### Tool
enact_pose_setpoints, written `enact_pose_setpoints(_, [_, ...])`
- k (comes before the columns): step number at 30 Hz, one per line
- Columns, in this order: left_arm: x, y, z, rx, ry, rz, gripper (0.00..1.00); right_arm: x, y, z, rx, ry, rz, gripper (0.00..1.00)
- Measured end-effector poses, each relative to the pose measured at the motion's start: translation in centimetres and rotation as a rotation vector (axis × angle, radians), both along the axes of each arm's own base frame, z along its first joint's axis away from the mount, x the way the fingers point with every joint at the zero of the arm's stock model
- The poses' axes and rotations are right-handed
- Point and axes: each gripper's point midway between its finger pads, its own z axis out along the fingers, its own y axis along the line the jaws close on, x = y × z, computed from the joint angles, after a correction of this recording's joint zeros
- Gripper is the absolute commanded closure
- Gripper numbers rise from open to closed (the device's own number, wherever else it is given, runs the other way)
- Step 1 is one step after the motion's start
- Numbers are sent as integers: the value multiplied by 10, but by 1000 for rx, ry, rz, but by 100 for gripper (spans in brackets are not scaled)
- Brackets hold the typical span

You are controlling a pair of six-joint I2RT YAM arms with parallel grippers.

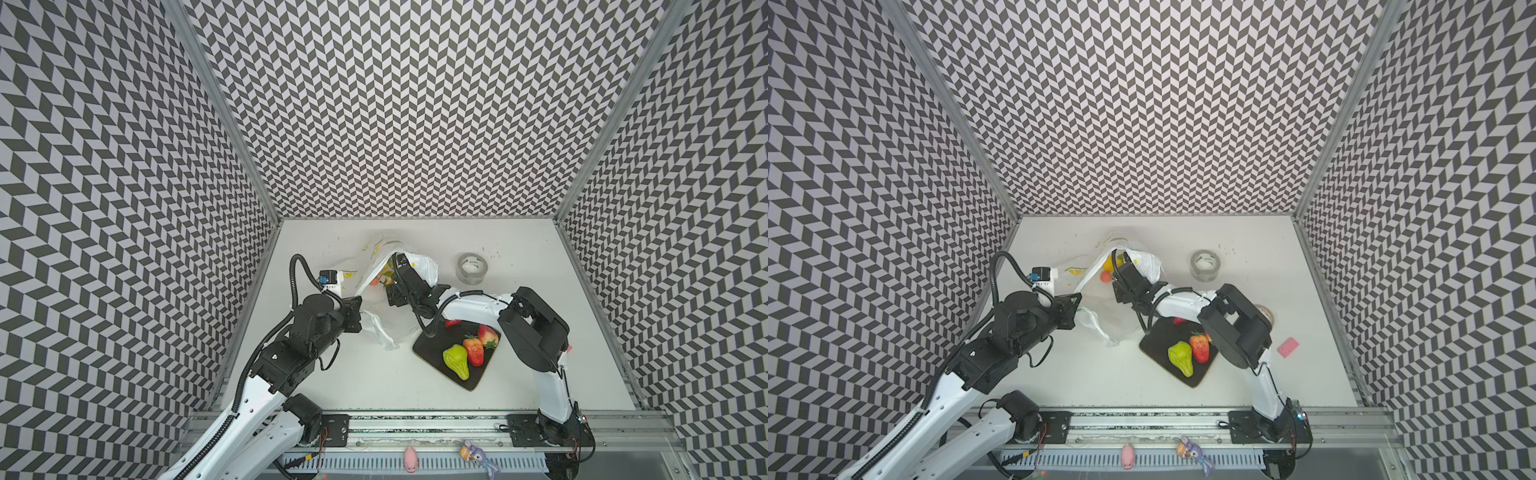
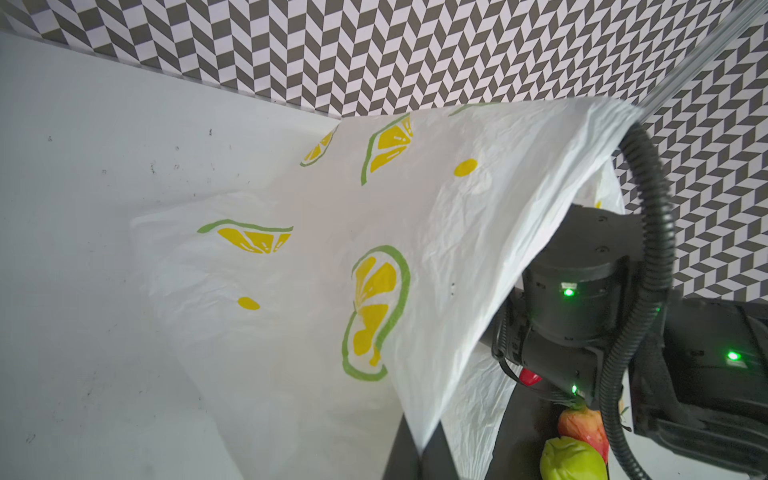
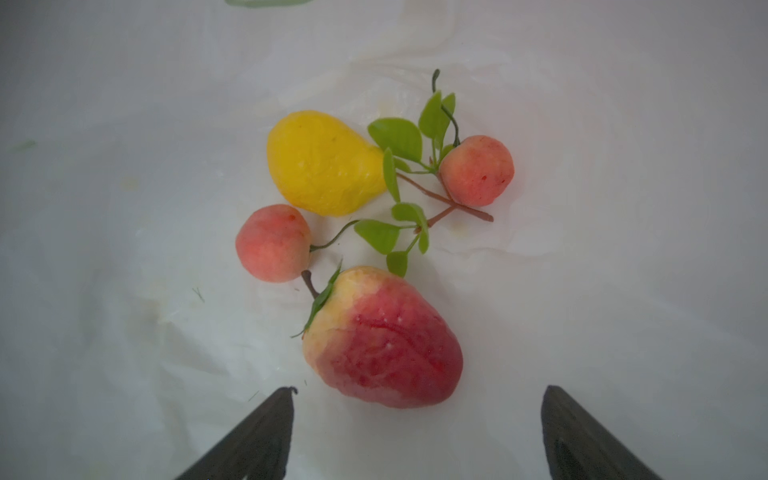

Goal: Take the fake fruits out of the plastic bag
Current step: 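Lower the right gripper toward the red strawberry beside the yellow lemon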

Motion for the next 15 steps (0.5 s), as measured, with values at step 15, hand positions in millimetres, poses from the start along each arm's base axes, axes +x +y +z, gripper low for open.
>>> enact_pose_setpoints(15, [-4, -10, -19, 4, 62, -56, 100, 20, 12, -8, 323, 83, -195, 9])
